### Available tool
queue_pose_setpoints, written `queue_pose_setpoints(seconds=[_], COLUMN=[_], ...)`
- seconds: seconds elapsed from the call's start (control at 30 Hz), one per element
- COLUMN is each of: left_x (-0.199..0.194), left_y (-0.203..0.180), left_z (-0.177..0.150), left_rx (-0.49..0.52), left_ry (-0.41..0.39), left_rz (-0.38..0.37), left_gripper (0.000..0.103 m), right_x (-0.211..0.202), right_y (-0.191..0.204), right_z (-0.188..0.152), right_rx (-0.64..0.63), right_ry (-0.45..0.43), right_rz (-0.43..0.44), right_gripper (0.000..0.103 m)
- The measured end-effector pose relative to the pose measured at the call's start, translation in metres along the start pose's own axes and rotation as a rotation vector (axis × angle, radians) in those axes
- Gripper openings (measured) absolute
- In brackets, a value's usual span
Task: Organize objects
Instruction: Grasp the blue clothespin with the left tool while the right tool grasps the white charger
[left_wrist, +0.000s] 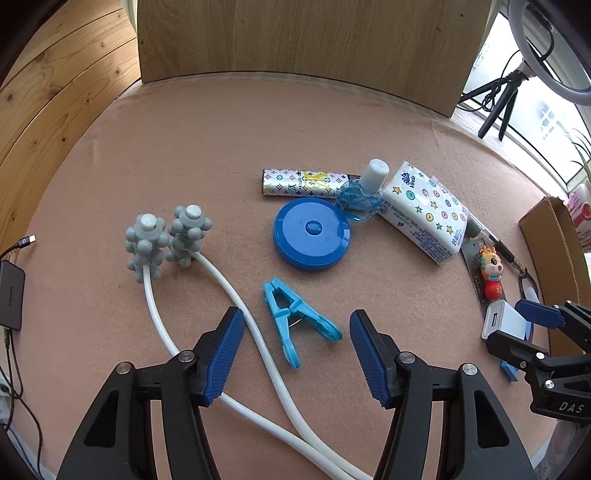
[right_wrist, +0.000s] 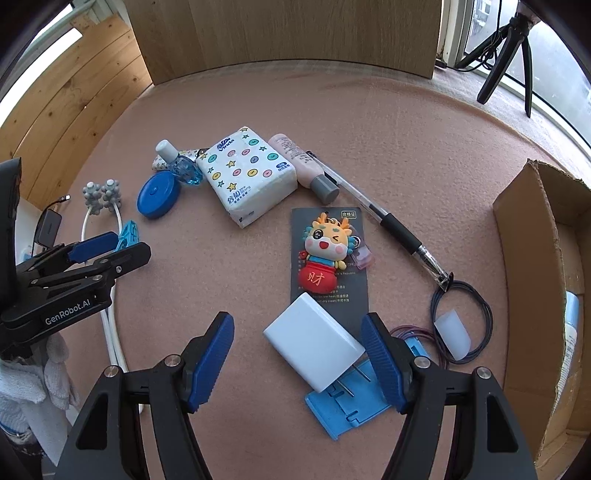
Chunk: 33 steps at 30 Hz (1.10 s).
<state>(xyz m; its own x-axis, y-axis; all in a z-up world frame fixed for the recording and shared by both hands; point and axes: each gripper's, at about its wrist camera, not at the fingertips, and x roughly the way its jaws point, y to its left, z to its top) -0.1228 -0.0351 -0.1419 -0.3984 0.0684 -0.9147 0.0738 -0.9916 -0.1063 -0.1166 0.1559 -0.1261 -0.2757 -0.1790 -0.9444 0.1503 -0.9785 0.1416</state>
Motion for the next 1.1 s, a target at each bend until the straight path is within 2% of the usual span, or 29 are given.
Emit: queue_pose_setpoints(seconds=[0.13, 0.23, 0.5, 0.63, 0.7, 0.77, 0.83, 1.1], left_x=[-0.018, -0.026, -0.004, 0.010, 0.010, 0.009, 0.008, -0.009], left_y=[0.006, 0.005, -0.011, -0.015, -0.016, -0.014, -0.010, -0.001], left_z=[-0.003, -0.002, 0.005, 0.002, 0.000, 0.000, 0.000, -0.003], left_rx=[-0.001, 0.013, 0.070, 0.074, 0.076, 0.068, 0.050, -0.001], left_ry=[-0.051, -0.083, -0.044, -0.003, -0.014, -0.017, -0.016, -0.040], left_rz=[0.030, 0.023, 0.034, 0.035, 0.034, 0.029, 0.012, -0.038], left_gripper=[0.064, 0.064, 0.062, 0.049, 0.048, 0.038, 0.034, 0.034], right_x=[-0.001, 0.000, 0.002, 0.003, 0.003, 0.002, 0.002, -0.010], right_y=[-0.001, -0.003, -0.003, -0.005, -0.006, -0.006, -0.007, -0.013], right_z=[-0.002, -0.003, -0.003, -0.002, -0.002, -0.003, -0.003, -0.007], right_rx=[-0.005, -0.002, -0.002, 0.000, 0.000, 0.004, 0.008, 0.032], right_ry=[-0.003, 0.001, 0.005, 0.009, 0.009, 0.006, 0.002, -0.032], right_rz=[-0.008, -0.011, -0.008, -0.007, -0.005, -0.002, 0.003, 0.043], right_gripper=[0.062, 0.059, 0.057, 0.053, 0.053, 0.053, 0.053, 0.052])
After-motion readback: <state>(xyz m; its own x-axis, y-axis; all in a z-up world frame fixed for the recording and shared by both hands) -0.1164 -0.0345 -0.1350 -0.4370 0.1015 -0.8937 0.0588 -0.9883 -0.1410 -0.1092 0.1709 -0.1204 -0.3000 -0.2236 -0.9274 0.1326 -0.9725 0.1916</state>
